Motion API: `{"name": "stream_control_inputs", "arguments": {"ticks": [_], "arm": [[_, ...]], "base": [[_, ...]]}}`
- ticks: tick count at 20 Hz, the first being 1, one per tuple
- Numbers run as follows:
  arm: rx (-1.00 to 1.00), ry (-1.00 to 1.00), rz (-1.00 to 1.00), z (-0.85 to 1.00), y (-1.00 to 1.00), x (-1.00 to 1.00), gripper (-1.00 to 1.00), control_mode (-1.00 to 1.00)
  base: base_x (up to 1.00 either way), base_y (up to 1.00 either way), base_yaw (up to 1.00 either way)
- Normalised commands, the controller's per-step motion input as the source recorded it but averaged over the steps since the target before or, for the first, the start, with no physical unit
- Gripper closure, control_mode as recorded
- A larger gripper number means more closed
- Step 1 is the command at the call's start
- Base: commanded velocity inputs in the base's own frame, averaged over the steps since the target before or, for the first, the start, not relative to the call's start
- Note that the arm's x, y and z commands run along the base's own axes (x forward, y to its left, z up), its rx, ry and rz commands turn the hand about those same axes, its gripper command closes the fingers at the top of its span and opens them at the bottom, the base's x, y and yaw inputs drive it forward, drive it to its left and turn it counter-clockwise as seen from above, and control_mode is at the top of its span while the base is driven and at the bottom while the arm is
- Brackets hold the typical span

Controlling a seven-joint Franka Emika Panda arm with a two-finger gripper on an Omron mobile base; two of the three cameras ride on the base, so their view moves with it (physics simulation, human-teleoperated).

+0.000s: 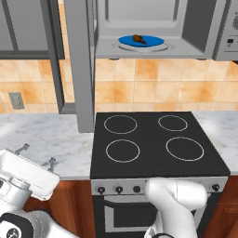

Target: Transport the chicken drumstick from the fridge to the microwave and turn on the microwave.

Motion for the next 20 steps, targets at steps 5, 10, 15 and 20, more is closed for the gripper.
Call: {"name": "stream_control_inputs", "arguments": {"ticks": [5,10,15,20], "arm": [[0.00,0.00,-0.01,-0.01,0.31,0.73,-1.00,-1.00],[0.00,0.00,-0.06,0.09,0.16,0.57,-1.00,-1.00],[0.00,0.01,-0.03,0.28,0.00,0.40,-1.00,-1.00],[0.00,0.00,-0.03,0.53,0.00,0.10,-1.00,-1.00]], "base": [[0.00,0.00,0.00],[0.00,0.00,0.00],[0.00,0.00,0.00],[0.00,0.00,0.00]]}}
